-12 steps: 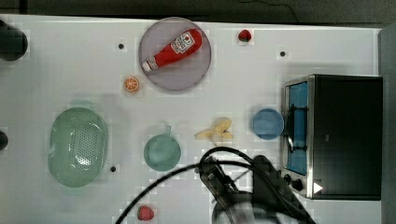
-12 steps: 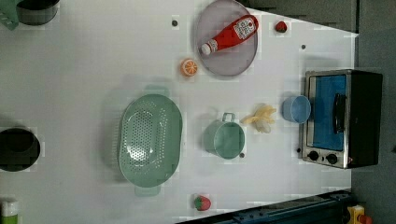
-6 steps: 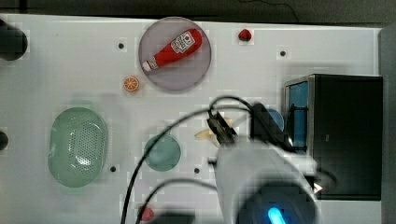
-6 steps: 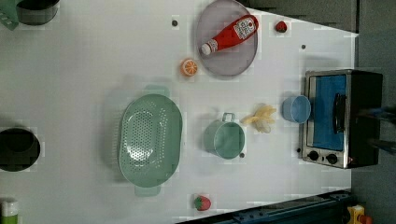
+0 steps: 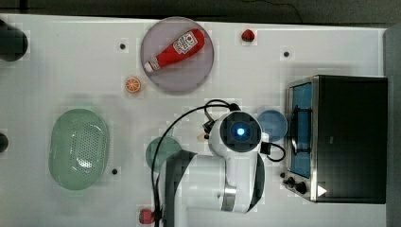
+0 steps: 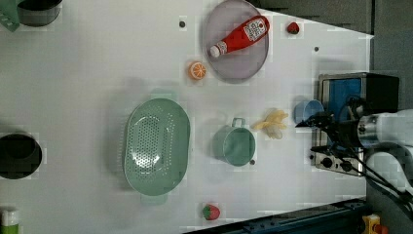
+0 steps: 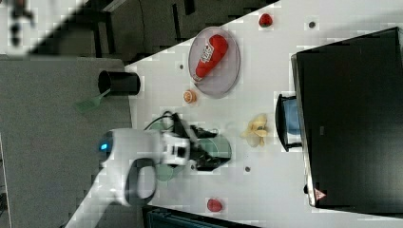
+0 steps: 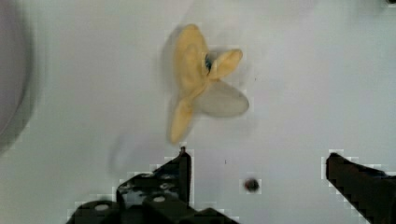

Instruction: Pick Banana and place it in strainer.

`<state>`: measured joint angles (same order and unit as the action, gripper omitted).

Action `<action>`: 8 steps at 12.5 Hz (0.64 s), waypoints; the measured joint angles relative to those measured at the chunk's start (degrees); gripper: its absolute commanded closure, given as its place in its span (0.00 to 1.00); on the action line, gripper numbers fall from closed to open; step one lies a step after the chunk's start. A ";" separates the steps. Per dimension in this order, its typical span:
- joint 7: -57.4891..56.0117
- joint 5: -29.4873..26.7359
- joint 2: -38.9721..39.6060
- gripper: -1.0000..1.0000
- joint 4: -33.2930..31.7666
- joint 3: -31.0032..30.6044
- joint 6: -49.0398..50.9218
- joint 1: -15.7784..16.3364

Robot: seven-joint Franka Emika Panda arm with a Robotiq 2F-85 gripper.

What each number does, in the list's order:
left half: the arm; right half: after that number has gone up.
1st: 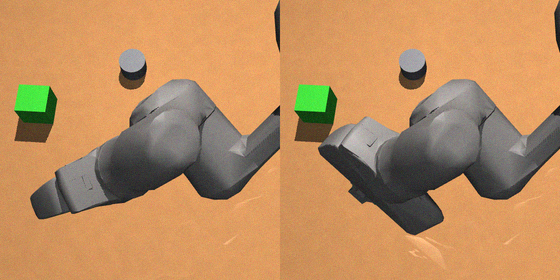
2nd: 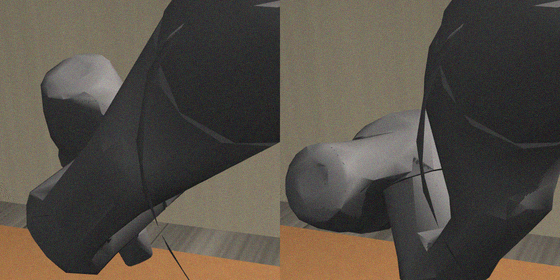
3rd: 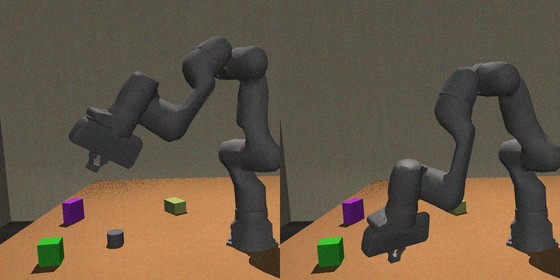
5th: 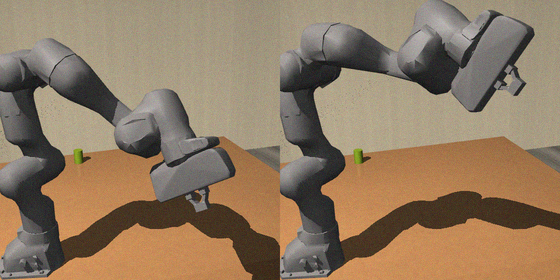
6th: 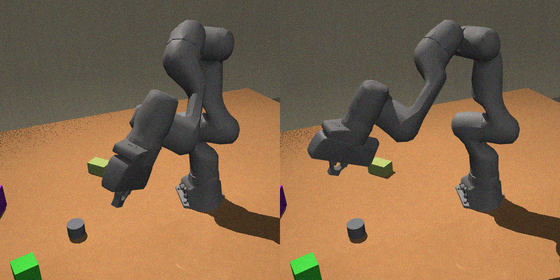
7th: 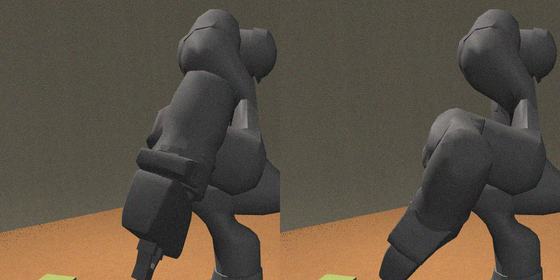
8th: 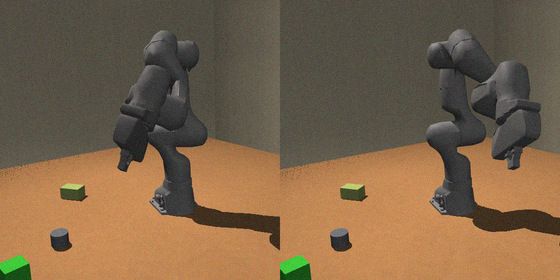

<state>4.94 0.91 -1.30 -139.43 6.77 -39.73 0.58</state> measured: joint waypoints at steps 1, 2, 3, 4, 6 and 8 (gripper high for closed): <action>0.05 0.00 2.86 0.00 0.00 0.23 -2.55 -0.37; 0.03 0.14 5.34 0.00 0.22 0.40 -4.73 -0.52; 0.02 0.49 7.32 0.00 0.11 0.22 -7.27 -0.58; -0.05 1.13 8.88 0.00 -0.22 0.06 -11.05 -0.52; -0.21 2.00 11.81 0.00 -0.22 0.45 -15.55 -0.39; -0.73 1.06 16.44 0.00 0.56 1.15 -19.81 -0.34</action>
<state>4.21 1.98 15.14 -138.88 7.92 -59.53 0.24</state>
